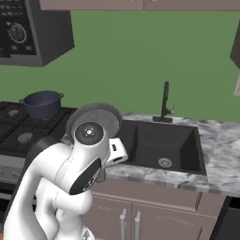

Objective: Move the pot and pan from the stove into the sink.

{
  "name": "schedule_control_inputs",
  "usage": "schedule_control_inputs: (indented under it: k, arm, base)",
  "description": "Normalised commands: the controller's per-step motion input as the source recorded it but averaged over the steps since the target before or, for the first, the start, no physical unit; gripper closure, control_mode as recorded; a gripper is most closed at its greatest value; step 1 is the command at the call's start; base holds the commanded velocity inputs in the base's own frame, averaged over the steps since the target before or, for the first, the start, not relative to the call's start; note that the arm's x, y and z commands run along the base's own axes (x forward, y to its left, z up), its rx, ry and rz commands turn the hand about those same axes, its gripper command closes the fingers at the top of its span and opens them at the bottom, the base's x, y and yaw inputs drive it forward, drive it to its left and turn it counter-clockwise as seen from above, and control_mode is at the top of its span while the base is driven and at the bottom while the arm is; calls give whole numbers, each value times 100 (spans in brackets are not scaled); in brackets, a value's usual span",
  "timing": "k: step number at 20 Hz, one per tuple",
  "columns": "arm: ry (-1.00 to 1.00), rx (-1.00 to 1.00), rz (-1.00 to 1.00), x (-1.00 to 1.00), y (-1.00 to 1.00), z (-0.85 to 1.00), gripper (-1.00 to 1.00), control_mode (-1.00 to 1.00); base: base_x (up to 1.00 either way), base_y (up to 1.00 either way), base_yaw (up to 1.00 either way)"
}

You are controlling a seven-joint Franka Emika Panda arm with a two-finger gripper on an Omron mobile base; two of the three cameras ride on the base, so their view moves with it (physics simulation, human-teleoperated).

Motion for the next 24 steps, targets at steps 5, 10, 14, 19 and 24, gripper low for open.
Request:
schedule_control_inputs:
  k: [5,10,14,19,24]
  arm:
    - [0,0,0,0,0,0,100,100]
    - [0,0,0,0,0,0,100,100]
    - [0,0,0,0,0,0,100,100]
    - [0,0,0,0,0,0,100,100]
    - [0,0,0,0,0,0,100,100]
  base:
    - [0,-55,0]
    - [0,-51,0]
    - [0,-46,0]
    - [0,-44,0]
    - [0,-39,0]
